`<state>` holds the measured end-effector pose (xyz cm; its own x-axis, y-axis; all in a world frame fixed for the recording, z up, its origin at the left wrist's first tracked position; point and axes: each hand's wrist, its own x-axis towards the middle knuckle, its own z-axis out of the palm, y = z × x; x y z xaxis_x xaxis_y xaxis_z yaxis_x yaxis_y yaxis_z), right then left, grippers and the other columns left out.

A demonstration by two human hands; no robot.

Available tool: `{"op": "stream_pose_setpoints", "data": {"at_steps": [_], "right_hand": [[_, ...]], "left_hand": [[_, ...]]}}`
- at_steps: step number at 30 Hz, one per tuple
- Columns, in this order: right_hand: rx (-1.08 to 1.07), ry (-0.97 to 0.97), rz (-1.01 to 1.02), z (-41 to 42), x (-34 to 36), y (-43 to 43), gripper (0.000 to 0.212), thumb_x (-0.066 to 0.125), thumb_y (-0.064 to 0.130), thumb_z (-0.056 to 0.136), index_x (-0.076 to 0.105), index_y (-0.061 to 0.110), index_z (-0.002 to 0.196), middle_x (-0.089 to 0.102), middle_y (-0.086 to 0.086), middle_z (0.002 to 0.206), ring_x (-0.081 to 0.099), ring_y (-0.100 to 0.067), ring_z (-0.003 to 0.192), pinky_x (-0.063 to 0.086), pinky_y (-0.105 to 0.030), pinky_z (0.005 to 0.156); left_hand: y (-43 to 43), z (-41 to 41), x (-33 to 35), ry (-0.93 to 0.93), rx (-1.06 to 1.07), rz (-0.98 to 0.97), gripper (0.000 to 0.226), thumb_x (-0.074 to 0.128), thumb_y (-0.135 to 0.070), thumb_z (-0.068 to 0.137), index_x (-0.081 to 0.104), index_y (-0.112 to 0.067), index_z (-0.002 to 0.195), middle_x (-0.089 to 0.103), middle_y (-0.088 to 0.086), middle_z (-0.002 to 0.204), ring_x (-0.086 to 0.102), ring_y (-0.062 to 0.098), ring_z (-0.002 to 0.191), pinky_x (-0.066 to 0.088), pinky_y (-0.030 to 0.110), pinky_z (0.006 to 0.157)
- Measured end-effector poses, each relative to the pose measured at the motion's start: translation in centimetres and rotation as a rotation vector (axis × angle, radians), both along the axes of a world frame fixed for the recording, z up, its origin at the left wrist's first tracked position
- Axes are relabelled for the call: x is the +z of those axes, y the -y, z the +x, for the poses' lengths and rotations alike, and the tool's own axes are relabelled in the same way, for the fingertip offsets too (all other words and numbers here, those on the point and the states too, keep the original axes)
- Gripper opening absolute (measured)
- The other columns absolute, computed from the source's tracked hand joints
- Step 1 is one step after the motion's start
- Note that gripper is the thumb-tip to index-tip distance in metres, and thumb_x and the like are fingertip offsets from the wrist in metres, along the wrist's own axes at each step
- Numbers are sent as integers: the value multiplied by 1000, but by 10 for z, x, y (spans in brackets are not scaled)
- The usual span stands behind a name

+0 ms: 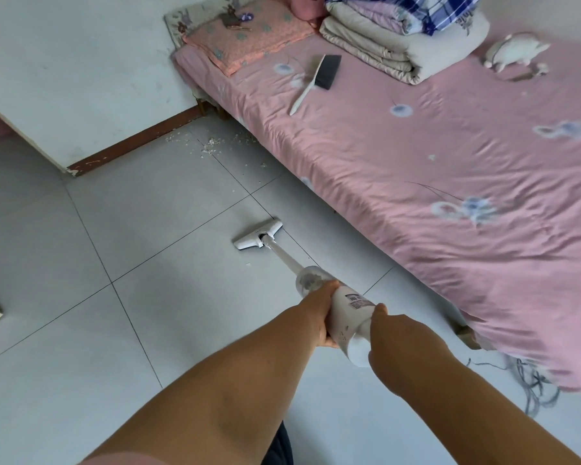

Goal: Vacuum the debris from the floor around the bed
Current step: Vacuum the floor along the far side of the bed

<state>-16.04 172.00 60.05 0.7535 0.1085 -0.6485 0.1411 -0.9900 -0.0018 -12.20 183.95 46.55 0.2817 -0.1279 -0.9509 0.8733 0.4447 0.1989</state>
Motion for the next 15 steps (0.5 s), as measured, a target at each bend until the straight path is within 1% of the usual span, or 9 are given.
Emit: {"op": "stream_pose_setpoints", "data": {"at_steps": [2, 4, 5, 6, 7, 8, 9, 12, 15], "right_hand": [[-5, -3, -1, -21, 10, 27, 70, 40, 22, 95, 1, 8, 153, 46, -9, 138, 48, -27, 124, 41, -35, 98], [-29, -22, -12, -34, 18, 48, 69, 38, 21, 96, 1, 5, 152, 44, -11, 140, 46, -28, 127, 40, -36, 101], [-27, 4, -16, -42, 21, 61, 65, 38, 21, 96, 8, 2, 150, 48, -12, 135, 48, -28, 124, 41, -36, 98], [-12, 44, -3, -55, 28, 78, 56, 39, 19, 96, 21, -1, 145, 54, -11, 124, 53, -27, 118, 44, -36, 92], [9, 83, 18, -65, 33, 93, 44, 40, 18, 95, 36, -1, 135, 57, -9, 108, 58, -27, 108, 46, -34, 83], [18, 114, 40, -74, 38, 106, 32, 41, 16, 95, 45, 3, 124, 56, -6, 96, 61, -25, 100, 46, -31, 75], [23, 136, 49, -82, 43, 118, 25, 42, 16, 94, 49, 6, 116, 54, -4, 92, 62, -25, 95, 45, -30, 71], [33, 143, 28, -102, 55, 149, 20, 44, 17, 94, 51, 5, 108, 57, -5, 94, 63, -24, 94, 44, -29, 68], [75, 132, -15, -115, 60, 171, 19, 45, 18, 94, 54, 4, 103, 62, -5, 100, 63, -23, 96, 44, -28, 68]], "left_hand": [[31, -19, 7, 8, -13, 2, 55, 66, -57, 85, 66, -15, 120, 76, 14, 105, 72, 33, 96, 62, 47, 69], [56, -31, 14, 19, -11, -16, 53, 66, -56, 85, 66, -15, 119, 76, 14, 104, 71, 33, 97, 61, 47, 71], [69, -38, 18, 24, -13, -21, 52, 66, -56, 85, 66, -16, 117, 76, 14, 102, 71, 33, 95, 61, 46, 68], [86, -49, 24, 31, -16, -20, 51, 66, -56, 85, 66, -16, 117, 76, 12, 102, 71, 32, 94, 61, 44, 65], [101, -57, 29, 35, -25, -12, 52, 66, -56, 84, 66, -17, 119, 75, 11, 104, 71, 31, 94, 60, 43, 63], [115, -63, 33, 43, -27, -15, 52, 66, -57, 84, 66, -18, 119, 75, 10, 106, 71, 31, 95, 60, 43, 61], [128, -70, 37, 51, -30, -21, 51, 66, -56, 84, 66, -19, 118, 75, 9, 105, 71, 30, 95, 60, 43, 61], [162, -89, 50, 58, -47, -38, 41, 68, -54, 83, 66, -19, 105, 75, 8, 88, 70, 30, 86, 60, 42, 53], [187, -106, 57, 53, -88, -29, 40, 65, -56, 86, 65, -18, 100, 74, 9, 84, 69, 29, 82, 59, 40, 51]]}}
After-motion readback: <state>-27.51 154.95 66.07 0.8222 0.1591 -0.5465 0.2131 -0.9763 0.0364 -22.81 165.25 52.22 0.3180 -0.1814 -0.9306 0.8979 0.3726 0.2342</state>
